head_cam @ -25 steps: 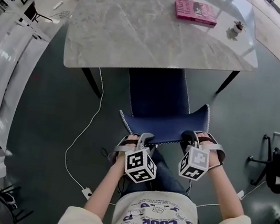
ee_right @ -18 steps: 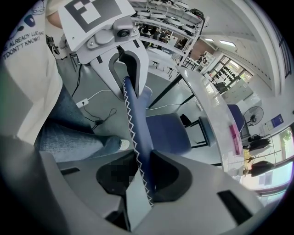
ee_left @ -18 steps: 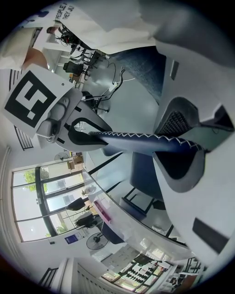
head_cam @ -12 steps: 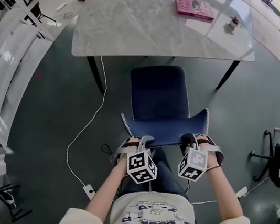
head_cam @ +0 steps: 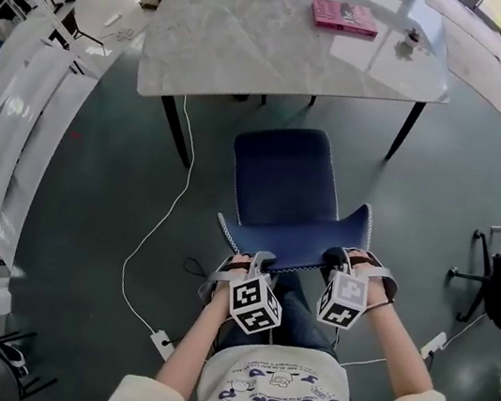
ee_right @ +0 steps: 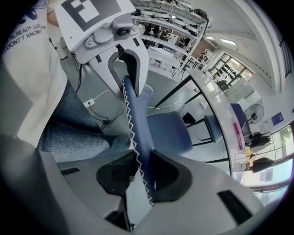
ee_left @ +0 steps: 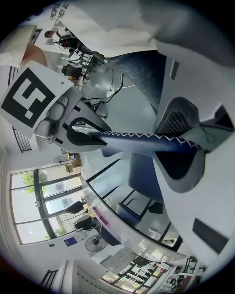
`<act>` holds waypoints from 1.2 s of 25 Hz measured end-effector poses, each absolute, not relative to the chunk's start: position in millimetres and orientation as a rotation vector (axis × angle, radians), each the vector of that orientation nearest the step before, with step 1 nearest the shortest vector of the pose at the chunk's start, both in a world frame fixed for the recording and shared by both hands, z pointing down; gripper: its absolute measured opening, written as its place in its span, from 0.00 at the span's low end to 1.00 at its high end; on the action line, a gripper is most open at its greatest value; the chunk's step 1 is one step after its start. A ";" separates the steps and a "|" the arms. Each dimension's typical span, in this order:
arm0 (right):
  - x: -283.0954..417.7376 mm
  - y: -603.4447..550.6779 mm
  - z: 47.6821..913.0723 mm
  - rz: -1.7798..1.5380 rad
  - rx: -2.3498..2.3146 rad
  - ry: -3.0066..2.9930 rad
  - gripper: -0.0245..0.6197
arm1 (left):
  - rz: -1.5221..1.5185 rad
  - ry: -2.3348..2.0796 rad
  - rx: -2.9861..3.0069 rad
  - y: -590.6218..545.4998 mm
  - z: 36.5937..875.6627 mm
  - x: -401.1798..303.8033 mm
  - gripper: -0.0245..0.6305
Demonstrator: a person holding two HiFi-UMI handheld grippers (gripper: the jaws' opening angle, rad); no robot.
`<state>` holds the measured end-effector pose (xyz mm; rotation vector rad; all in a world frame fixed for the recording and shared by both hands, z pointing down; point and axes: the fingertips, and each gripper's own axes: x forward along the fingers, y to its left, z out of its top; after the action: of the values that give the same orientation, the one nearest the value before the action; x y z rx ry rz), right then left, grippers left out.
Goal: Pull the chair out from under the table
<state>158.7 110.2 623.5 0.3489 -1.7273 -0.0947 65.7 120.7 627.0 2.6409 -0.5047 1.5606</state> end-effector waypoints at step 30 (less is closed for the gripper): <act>156.6 203.2 626.4 -0.066 0.366 -1.712 0.20 | 1.570 -0.489 2.644 213.0 629.1 63.4 0.19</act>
<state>156.6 203.2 626.4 0.3662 -1.7120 -0.0656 63.4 213.0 629.1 2.6443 -0.4891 1.5703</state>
